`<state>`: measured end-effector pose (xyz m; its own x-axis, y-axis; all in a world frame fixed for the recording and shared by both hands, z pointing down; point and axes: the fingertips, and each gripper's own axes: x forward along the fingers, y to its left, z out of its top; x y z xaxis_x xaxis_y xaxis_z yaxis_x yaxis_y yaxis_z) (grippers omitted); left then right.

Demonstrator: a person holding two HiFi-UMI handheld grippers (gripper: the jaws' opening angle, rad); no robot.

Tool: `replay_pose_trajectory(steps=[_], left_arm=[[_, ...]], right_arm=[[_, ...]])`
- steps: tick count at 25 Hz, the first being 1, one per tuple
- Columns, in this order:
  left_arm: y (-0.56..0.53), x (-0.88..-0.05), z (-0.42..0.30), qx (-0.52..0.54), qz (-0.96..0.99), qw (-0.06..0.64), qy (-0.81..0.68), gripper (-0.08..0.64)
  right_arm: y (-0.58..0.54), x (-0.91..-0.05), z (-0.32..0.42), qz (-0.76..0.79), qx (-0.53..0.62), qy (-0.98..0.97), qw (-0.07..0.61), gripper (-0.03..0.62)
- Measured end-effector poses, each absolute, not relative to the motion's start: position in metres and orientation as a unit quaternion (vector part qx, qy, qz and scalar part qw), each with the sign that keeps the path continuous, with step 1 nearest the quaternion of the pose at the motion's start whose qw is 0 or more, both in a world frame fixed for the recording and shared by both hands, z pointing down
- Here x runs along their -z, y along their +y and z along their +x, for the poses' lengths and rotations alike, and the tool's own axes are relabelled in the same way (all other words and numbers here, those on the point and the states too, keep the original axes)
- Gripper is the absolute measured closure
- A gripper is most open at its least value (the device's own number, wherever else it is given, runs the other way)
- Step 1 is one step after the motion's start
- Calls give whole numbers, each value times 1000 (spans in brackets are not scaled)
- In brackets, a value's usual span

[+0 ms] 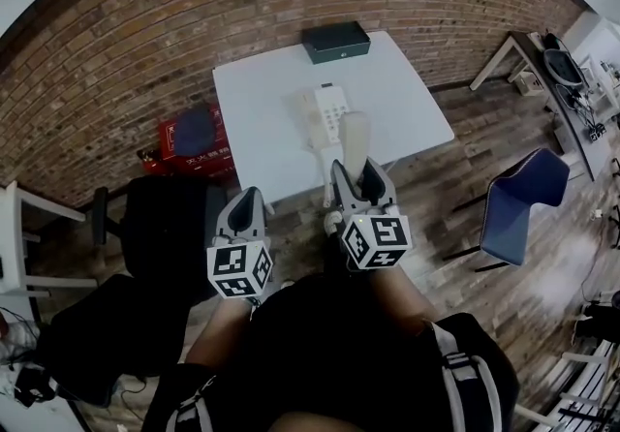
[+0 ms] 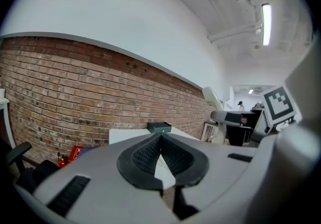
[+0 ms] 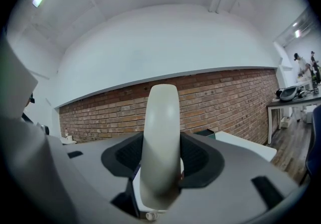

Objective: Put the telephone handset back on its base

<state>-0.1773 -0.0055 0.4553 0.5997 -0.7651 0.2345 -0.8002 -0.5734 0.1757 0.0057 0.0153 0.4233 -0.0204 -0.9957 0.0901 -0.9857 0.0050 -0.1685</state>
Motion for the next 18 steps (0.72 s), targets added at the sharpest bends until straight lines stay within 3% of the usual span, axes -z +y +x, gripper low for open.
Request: replay_pose_trajectory(steps=[18], left_arm=[[-114,-477,-105,-95,869,142,-464,560]], right_arm=[[-107,-469,63,-665,156,730,-16,388]])
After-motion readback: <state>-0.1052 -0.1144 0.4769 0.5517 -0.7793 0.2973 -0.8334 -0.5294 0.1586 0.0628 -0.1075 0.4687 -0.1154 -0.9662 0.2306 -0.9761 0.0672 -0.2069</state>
